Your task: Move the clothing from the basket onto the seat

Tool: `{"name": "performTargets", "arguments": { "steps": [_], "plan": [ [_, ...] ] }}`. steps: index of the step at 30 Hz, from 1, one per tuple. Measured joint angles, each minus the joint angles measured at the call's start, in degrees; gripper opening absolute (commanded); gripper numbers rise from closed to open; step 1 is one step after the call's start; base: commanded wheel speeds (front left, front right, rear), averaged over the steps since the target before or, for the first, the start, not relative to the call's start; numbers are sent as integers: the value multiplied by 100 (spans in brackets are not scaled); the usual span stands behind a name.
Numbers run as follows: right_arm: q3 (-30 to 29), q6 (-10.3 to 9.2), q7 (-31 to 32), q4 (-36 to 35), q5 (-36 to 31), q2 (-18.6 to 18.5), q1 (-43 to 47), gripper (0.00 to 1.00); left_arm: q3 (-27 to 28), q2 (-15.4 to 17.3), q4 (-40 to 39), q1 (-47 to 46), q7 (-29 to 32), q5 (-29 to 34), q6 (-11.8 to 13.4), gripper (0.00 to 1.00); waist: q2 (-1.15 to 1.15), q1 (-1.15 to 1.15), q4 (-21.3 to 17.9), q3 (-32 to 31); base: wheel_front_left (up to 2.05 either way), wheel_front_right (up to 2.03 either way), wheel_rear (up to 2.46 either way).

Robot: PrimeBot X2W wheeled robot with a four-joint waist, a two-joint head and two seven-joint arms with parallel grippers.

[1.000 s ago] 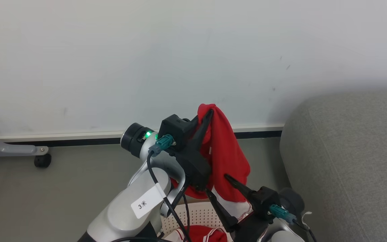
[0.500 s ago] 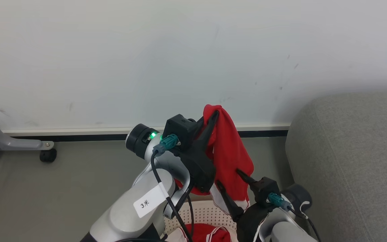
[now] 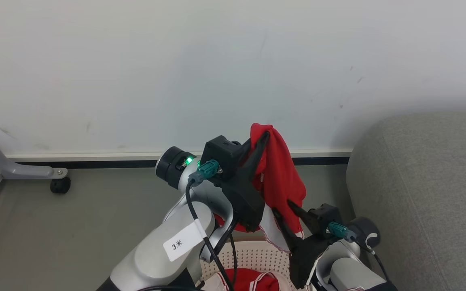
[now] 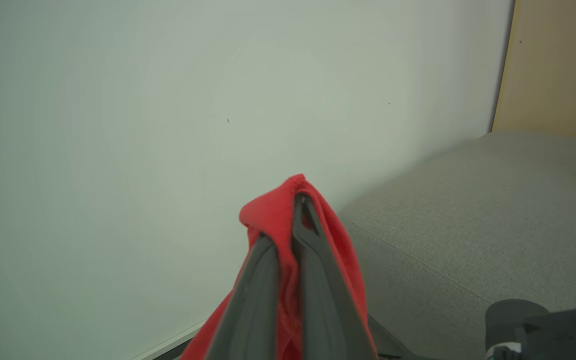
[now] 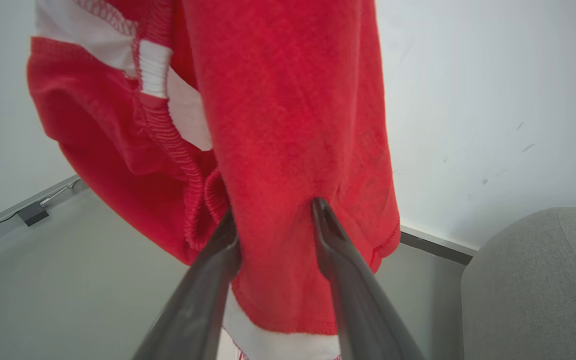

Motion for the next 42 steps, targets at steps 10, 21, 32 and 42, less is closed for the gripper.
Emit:
{"name": "performTargets", "arguments": {
  "steps": [10, 21, 32, 42],
  "plan": [
    [-8, 99, -94, 79, 155, 0, -98, 0, 172, 123, 129, 146, -59, -69, 49, 12, 0, 0, -143, -5, 0, 0, 0],
    [-488, 133, -149, -24, 281, -244, -96, 0, 380, 313, 204, 565, -370, -303, 85, 100, 0, 0, -465, -20, 0, 0, 0],
    [-1049, -118, -151, -865, 293, -811, -93, 0, 431, 489, 144, 1177, -624, -398, -60, 100, 0, 0, -950, -63, 0, 0, 0],
    [-1484, -297, -154, -1749, 157, -1470, 44, 0, 458, 556, 65, 1461, -767, -543, -115, 100, 0, 0, -1561, -76, 0, 0, 0]
  ]
}}
